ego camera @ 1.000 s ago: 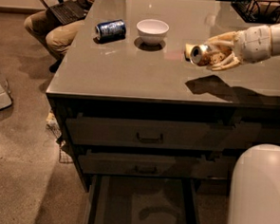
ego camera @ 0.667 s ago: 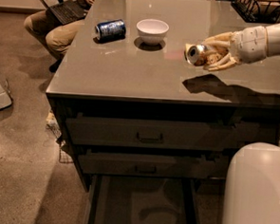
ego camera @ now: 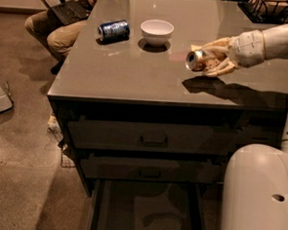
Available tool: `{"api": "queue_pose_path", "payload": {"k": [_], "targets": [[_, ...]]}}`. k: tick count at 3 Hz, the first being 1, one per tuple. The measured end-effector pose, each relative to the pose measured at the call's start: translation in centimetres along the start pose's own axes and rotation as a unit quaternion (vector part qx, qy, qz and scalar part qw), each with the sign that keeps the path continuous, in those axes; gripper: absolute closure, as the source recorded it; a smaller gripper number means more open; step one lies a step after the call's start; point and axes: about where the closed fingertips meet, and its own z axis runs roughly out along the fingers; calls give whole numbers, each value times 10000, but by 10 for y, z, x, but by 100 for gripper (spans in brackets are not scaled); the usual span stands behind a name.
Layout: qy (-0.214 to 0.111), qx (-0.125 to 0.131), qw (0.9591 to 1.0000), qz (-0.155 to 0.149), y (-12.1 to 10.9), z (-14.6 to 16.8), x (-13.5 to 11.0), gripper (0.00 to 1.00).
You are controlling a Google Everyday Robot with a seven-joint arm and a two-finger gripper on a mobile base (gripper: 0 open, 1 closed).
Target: Pick orange can from bottom drawer and place on counter
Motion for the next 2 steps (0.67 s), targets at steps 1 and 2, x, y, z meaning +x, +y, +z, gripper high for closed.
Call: {"api": "queue_pose_path", "payload": {"k": [1,2], "targets": [[15,-129,9999,68,3,11,4,50],[33,-176,9998,61,3,12,4,27]]}}
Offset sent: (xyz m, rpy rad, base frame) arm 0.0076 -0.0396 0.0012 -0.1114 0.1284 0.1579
